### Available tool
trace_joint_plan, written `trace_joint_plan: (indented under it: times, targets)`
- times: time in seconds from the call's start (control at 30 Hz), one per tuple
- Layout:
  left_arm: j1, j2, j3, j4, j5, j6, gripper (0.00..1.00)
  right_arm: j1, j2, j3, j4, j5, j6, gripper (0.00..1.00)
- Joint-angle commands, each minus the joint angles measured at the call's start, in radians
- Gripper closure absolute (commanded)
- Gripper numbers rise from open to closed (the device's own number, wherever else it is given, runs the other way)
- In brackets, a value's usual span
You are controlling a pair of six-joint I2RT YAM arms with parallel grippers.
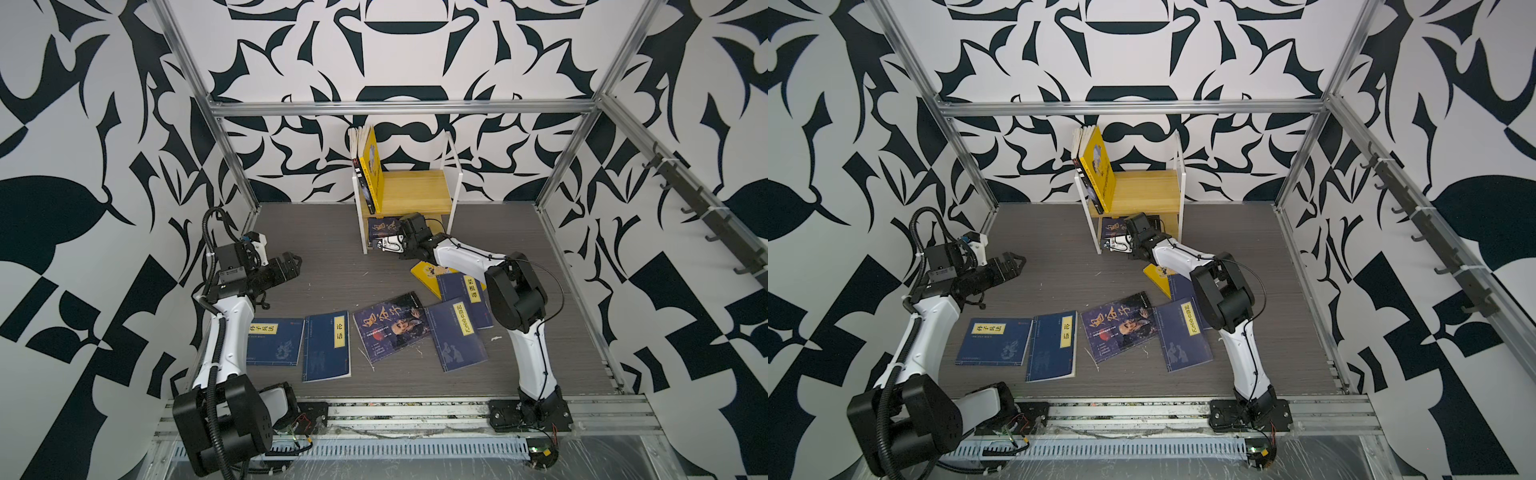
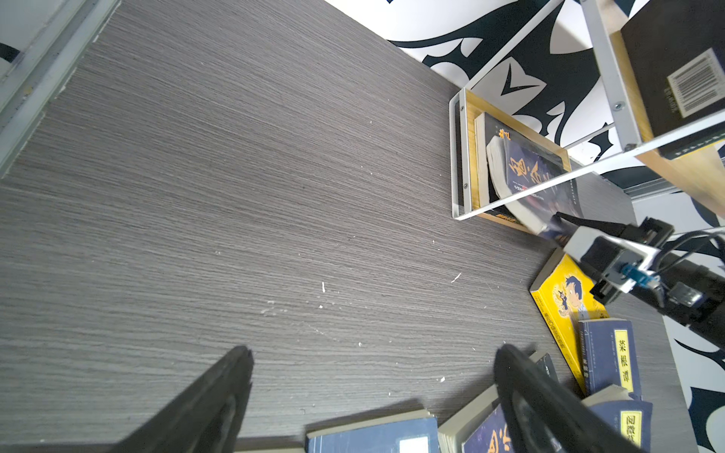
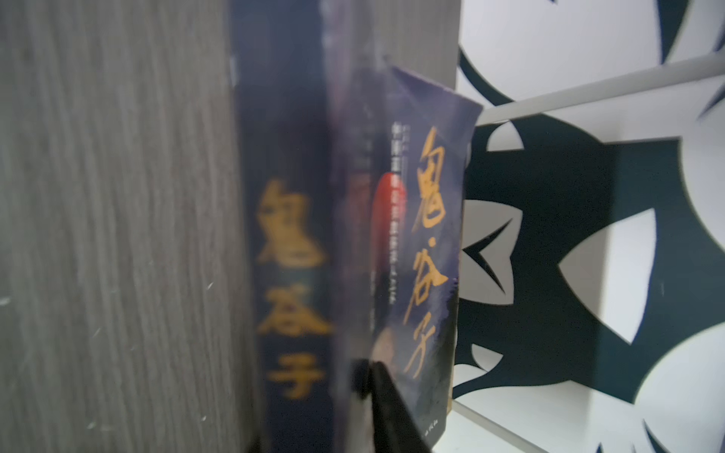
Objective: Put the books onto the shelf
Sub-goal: 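Push the purple book deeper into the lower tier with the right gripper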
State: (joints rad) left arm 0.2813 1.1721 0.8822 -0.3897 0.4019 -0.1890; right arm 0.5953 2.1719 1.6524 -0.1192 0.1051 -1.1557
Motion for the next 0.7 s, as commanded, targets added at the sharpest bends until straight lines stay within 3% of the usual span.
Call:
trace_joint_plan:
  times: [0.0,0.13,0.23,0.67]
  targets:
    - [0.003,-0.018,-0.001,-0.006,0.014,0.002,0.00,0.002,-0.069,0.040,-0.085,-0.039,0.047,0.59]
    - [0.004,-0.018,0.002,-0.008,0.015,0.003,0.00,0.004,-0.094,0.042,-0.143,-0.068,0.071,0.42]
    - [0.003,-0.018,0.013,-0.018,0.010,0.005,0.00,0.004,-0.100,0.048,-0.170,-0.058,0.070,0.34]
    - [0.003,-0.017,0.011,-0.020,0.007,0.006,0.00,-0.023,-0.081,0.100,-0.247,-0.054,0.088,0.35]
